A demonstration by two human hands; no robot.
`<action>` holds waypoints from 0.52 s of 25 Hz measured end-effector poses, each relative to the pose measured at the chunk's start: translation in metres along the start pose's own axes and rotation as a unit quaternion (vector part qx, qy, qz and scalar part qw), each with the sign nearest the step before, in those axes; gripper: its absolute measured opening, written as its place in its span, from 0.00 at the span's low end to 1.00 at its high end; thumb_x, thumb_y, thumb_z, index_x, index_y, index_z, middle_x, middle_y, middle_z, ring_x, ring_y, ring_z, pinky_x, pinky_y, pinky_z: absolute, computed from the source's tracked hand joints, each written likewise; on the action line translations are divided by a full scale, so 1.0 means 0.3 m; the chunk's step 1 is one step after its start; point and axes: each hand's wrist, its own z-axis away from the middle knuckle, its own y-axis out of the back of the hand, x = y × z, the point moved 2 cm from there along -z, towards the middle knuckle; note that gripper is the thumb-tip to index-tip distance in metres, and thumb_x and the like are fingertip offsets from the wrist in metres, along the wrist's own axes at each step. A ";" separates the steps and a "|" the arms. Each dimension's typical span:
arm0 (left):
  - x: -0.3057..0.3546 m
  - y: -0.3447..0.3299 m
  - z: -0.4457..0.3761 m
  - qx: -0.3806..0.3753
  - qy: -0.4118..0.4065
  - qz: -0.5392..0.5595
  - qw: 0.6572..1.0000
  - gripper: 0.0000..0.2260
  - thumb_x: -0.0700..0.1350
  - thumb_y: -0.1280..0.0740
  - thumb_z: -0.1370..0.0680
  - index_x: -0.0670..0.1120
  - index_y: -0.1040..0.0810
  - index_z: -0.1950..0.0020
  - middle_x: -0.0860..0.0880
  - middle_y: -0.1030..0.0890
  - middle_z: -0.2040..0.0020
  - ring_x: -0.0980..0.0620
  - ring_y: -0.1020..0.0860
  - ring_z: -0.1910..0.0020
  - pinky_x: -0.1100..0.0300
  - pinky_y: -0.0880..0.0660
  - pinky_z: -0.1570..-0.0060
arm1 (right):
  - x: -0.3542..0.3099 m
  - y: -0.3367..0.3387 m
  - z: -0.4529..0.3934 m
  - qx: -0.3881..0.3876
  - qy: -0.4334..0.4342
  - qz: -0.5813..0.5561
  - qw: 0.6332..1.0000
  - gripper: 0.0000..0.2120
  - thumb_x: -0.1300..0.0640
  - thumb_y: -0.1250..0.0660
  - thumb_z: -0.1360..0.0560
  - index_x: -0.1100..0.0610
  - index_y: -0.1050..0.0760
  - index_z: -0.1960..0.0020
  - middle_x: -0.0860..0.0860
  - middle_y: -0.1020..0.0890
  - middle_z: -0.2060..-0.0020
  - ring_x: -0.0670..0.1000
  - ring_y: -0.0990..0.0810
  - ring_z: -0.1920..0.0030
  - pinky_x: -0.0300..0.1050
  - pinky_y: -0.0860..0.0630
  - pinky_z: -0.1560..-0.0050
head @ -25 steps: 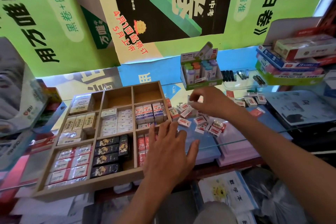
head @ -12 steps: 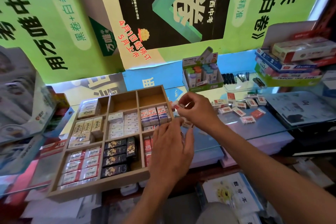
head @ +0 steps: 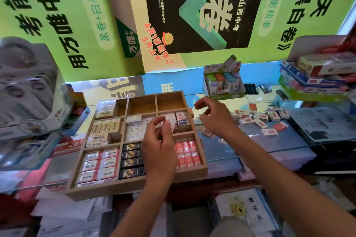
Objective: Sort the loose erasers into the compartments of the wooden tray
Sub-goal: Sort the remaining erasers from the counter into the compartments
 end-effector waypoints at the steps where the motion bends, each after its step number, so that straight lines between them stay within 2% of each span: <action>1: -0.001 0.035 -0.012 -0.011 -0.021 -0.048 0.999 0.06 0.50 0.39 0.17 0.55 0.25 0.41 0.56 0.18 0.55 0.63 0.19 0.61 0.68 0.25 0.67 | 0.033 -0.010 -0.047 -0.039 0.007 0.106 0.994 0.18 0.68 0.35 0.28 0.51 0.23 0.44 0.49 0.19 0.44 0.49 0.21 0.52 0.47 0.25 0.53; 3: -0.008 0.120 -0.043 -0.022 -0.063 -0.174 0.983 0.10 0.51 0.40 0.17 0.54 0.25 0.37 0.60 0.21 0.53 0.64 0.22 0.61 0.72 0.31 0.67 | 0.095 -0.069 -0.123 -0.137 0.028 0.246 0.959 0.23 0.65 0.36 0.27 0.51 0.29 0.34 0.50 0.25 0.33 0.56 0.25 0.39 0.49 0.27 0.45; 4: -0.020 0.166 -0.060 -0.022 -0.083 -0.231 0.969 0.12 0.51 0.40 0.17 0.52 0.25 0.36 0.57 0.21 0.51 0.63 0.24 0.60 0.72 0.34 0.65 | 0.121 -0.103 -0.146 -0.161 0.040 0.299 0.940 0.22 0.63 0.35 0.26 0.51 0.30 0.33 0.52 0.25 0.33 0.59 0.26 0.38 0.50 0.29 0.45; 6: -0.055 0.242 -0.084 -0.017 -0.111 -0.301 0.947 0.14 0.51 0.39 0.17 0.49 0.24 0.35 0.49 0.19 0.48 0.58 0.26 0.57 0.69 0.36 0.63 | 0.145 -0.138 -0.161 -0.137 0.072 0.354 0.922 0.16 0.57 0.36 0.23 0.51 0.29 0.36 0.55 0.21 0.38 0.60 0.23 0.42 0.50 0.29 0.48; 9: -0.095 0.280 -0.095 -0.013 -0.119 -0.310 0.943 0.14 0.52 0.40 0.18 0.48 0.24 0.35 0.46 0.20 0.48 0.54 0.25 0.54 0.60 0.29 0.59 | 0.146 -0.126 -0.163 -0.082 0.076 0.290 0.951 0.12 0.50 0.35 0.23 0.48 0.25 0.40 0.54 0.18 0.44 0.59 0.21 0.46 0.52 0.23 0.49; 11: -0.096 0.268 -0.096 0.001 -0.111 -0.312 0.944 0.14 0.52 0.41 0.17 0.49 0.25 0.35 0.47 0.22 0.49 0.53 0.25 0.53 0.54 0.25 0.56 | 0.144 -0.114 -0.164 -0.088 0.072 0.270 0.956 0.11 0.47 0.33 0.24 0.47 0.25 0.43 0.55 0.17 0.48 0.58 0.19 0.51 0.51 0.22 0.53; 13: -0.095 0.259 -0.088 0.004 -0.113 -0.311 0.944 0.14 0.53 0.41 0.17 0.50 0.26 0.35 0.50 0.25 0.50 0.53 0.26 0.52 0.53 0.24 0.54 | 0.131 -0.099 -0.157 -0.110 0.059 0.237 0.964 0.09 0.50 0.30 0.26 0.50 0.24 0.47 0.54 0.17 0.49 0.57 0.20 0.51 0.48 0.25 0.56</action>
